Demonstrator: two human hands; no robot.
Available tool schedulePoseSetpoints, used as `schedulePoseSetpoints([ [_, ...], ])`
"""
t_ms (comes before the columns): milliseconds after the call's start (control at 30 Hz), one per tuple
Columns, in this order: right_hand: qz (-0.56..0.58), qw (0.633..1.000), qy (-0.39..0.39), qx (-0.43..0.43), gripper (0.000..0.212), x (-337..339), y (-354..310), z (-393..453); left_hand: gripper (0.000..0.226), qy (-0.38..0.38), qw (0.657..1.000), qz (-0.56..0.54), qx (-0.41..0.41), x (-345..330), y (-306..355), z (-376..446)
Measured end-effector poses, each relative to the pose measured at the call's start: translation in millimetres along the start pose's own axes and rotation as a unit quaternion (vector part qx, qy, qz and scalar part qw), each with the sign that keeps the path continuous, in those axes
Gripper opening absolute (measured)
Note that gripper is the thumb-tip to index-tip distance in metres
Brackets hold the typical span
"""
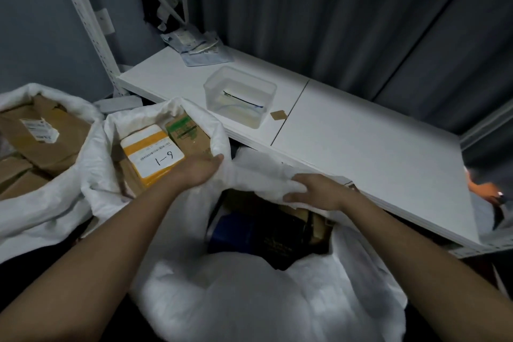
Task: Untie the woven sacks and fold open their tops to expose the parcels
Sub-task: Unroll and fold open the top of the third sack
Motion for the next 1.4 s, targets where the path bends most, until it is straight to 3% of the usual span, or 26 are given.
schedulePoseSetpoints([
  [67,0.134,0.99,0.041,-0.014,0.023,0,11,-5,0.06,0.021,0.969,0.247,-0.019,-2,18,5],
  [100,0.192,0.98,0.053,-0.027,0.026,5,13,-3,0.062,0.059,0.955,0.281,-0.079,-7,39,3],
  [167,0.26,0.963,0.044,-0.055,0.031,19,14,3,0.068,0.082,0.945,0.199,-0.248,-29,83,-2],
  [233,0.358,0.932,-0.01,-0.062,0.03,29,16,2,0.051,0.015,0.921,0.08,-0.38,-56,115,-4],
  [300,0.414,0.909,-0.007,-0.055,0.048,35,27,-5,0.029,-0.015,0.93,-0.009,-0.367,-69,124,11],
  [400,0.219,0.967,0.128,-0.028,0.062,20,64,-29,0.027,-0.017,0.96,-0.039,-0.276,-67,120,39],
  [467,0.173,0.964,0.2,-0.011,0.04,-4,82,-41,0.028,-0.016,0.971,-0.043,-0.233,-61,115,53],
  [533,0.226,0.94,0.253,-0.019,0.005,-9,85,-49,0.031,0.01,0.973,0.019,-0.229,-58,119,54],
  [567,0.266,0.926,0.266,-0.028,0.016,-5,82,-49,0.037,0.028,0.967,0.07,-0.243,-60,127,49],
  [600,0.328,0.908,0.255,-0.051,0.022,0,82,-47,0.048,0.038,0.953,0.121,-0.274,-66,140,43],
  [667,0.495,0.849,0.157,-0.098,0.014,7,84,-38,0.07,0.007,0.916,0.178,-0.36,-85,168,26],
  [733,0.577,0.801,0.112,-0.114,0.019,17,88,-37,0.064,-0.032,0.892,0.151,-0.426,-99,183,22],
  [767,0.584,0.795,0.115,-0.114,0.022,21,91,-43,0.059,-0.02,0.888,0.131,-0.44,-99,183,28],
  [900,0.425,0.877,0.203,-0.094,0.03,7,107,-90,0.053,0.083,0.915,0.082,-0.387,-85,186,58],
  [1033,0.41,0.863,0.26,-0.141,0.027,-11,122,-117,0.026,0.196,0.917,0.153,-0.311,-76,198,59],
  [1100,0.44,0.834,0.289,-0.166,0.022,11,125,-120,0.046,0.157,0.906,0.175,-0.352,-82,215,39],
  [1167,0.562,0.761,0.285,-0.156,0.019,41,126,-122,0.069,0.062,0.878,0.186,-0.437,-100,245,11],
  [1233,0.663,0.7,0.242,-0.112,0.034,71,122,-128,0.066,0.024,0.843,0.212,-0.494,-114,274,-14],
  [1333,0.727,0.657,0.185,-0.068,0.047,85,118,-147,0.049,0.05,0.869,0.174,-0.461,-100,302,-21],
  [1400,0.741,0.646,0.172,-0.06,0.052,77,121,-159,0.037,0.117,0.841,0.25,-0.464,-92,314,-19],
])
Point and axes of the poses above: each hand's wrist, its own z-axis towards the middle knuckle, its own x-axis out of the back of the hand, y = z × x, the point moved 5 cm from there along z, towards the middle knuckle, and after that the axes turned 6 degrees about -x, right-handed, at the moved point
